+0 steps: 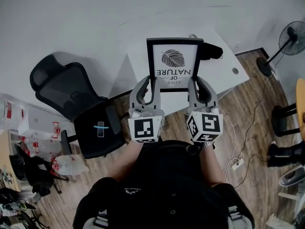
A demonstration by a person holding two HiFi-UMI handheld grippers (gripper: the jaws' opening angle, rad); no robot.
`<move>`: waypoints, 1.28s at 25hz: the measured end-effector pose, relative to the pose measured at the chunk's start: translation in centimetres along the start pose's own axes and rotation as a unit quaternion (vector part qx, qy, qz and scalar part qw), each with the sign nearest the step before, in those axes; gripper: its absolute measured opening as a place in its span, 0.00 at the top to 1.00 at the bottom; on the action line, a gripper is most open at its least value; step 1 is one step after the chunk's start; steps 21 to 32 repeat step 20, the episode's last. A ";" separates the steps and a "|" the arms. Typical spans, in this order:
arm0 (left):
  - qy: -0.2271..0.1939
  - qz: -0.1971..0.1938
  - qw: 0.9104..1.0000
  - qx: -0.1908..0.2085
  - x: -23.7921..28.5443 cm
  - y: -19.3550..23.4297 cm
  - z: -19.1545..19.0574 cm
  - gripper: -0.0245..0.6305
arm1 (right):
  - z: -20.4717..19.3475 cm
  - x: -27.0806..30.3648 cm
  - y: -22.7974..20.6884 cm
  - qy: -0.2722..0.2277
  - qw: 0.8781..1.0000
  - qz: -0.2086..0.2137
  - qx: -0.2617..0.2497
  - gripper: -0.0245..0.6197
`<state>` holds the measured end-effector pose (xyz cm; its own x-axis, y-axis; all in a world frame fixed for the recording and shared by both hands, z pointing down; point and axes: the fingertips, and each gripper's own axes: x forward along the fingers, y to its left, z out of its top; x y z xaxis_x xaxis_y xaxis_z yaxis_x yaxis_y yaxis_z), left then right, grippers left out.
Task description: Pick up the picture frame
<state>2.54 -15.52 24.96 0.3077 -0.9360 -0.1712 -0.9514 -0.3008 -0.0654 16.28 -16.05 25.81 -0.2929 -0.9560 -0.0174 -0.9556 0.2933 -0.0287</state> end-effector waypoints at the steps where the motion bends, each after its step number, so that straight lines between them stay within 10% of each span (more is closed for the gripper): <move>1: 0.000 -0.001 1.000 0.000 0.0 0.0 0.0 0.84 | 0.0 0.0 0.0 0.000 1.000 -0.001 0.000 0.86; 32: 0.005 -0.006 1.000 -0.001 0.6 -0.2 -0.6 0.84 | -0.6 0.4 -0.4 0.007 1.000 -0.005 0.004 0.86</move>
